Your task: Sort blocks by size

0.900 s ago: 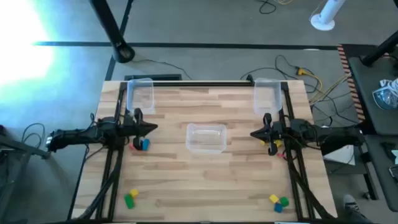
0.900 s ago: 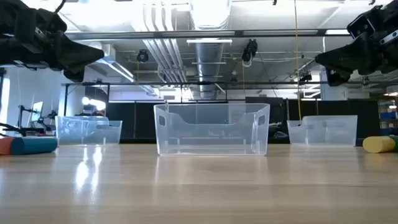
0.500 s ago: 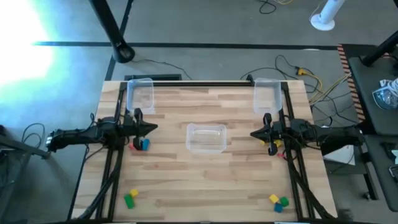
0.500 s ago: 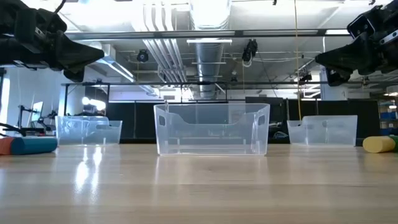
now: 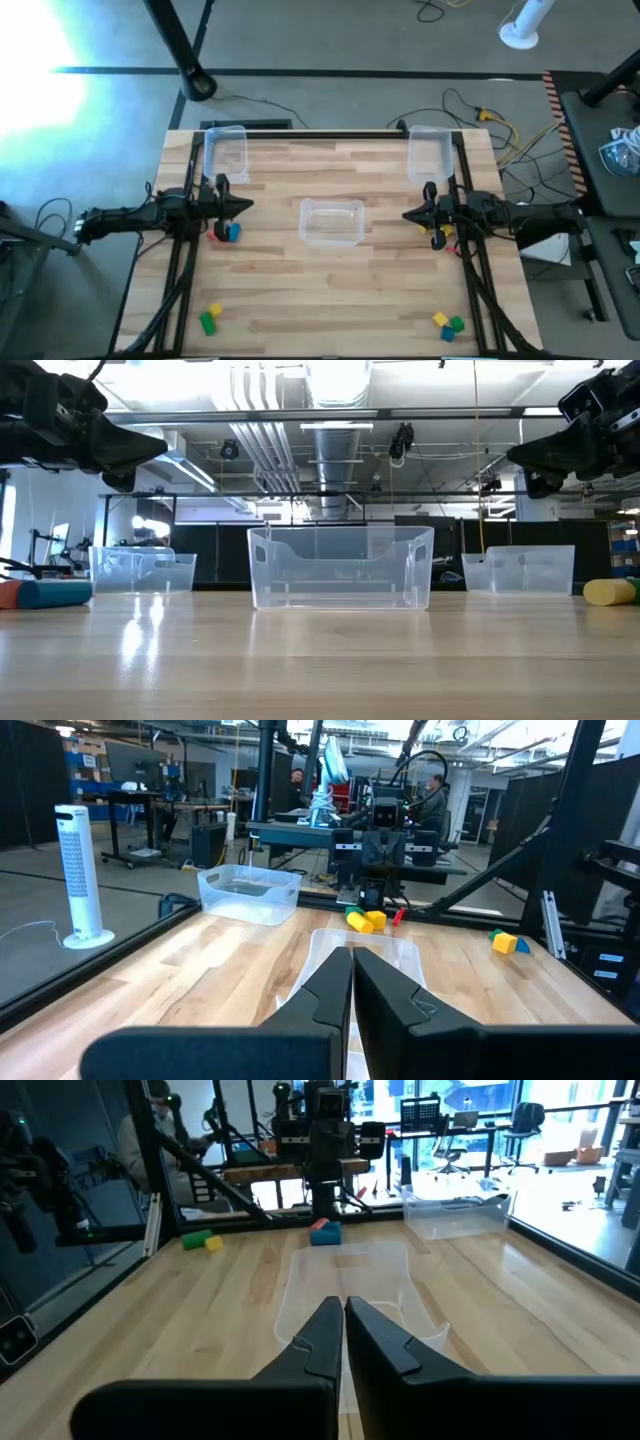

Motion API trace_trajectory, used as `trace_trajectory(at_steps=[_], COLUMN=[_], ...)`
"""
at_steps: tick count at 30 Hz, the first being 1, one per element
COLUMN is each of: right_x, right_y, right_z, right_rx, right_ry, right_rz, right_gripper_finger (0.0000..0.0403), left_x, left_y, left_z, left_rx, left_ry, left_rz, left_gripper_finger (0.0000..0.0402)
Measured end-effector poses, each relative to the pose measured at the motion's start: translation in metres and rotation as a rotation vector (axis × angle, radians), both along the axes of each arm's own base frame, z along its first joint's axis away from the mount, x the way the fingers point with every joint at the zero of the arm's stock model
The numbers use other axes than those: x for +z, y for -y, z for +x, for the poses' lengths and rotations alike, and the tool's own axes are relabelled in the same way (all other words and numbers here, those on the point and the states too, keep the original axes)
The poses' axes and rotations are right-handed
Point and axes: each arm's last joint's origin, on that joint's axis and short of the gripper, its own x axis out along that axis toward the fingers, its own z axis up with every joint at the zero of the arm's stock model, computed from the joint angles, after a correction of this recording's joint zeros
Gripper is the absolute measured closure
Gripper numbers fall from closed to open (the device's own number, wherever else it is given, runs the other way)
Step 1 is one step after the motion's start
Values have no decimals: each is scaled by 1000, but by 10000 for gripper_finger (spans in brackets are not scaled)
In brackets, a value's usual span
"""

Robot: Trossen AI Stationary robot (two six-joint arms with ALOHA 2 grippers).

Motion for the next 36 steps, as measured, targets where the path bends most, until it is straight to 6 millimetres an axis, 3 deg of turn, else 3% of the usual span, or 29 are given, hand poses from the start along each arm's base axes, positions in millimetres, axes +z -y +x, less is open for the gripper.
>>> trace_trajectory(at_steps=[15, 21, 26, 32, 36], right_x=[0, 8, 11, 30, 47], right_y=[0, 0, 0, -2, -7], right_z=[0, 0, 0, -3, 1], right_rx=[0, 0, 4, 54, 61], right_ry=[0, 96, 114, 301, 196], right_rz=[-2, -247, -96, 32, 94], right_gripper_finger=[392, 392, 392, 392, 392], left_x=[0, 0, 0, 0, 0], left_y=[0, 0, 0, 0, 0], left_z=[0, 0, 0, 0, 0], left_rx=[0, 0, 0, 0, 0], left_ry=[0, 0, 0, 0, 0], left_rz=[0, 0, 0, 0, 0], left_gripper_finger=[401, 401, 401, 401, 401])
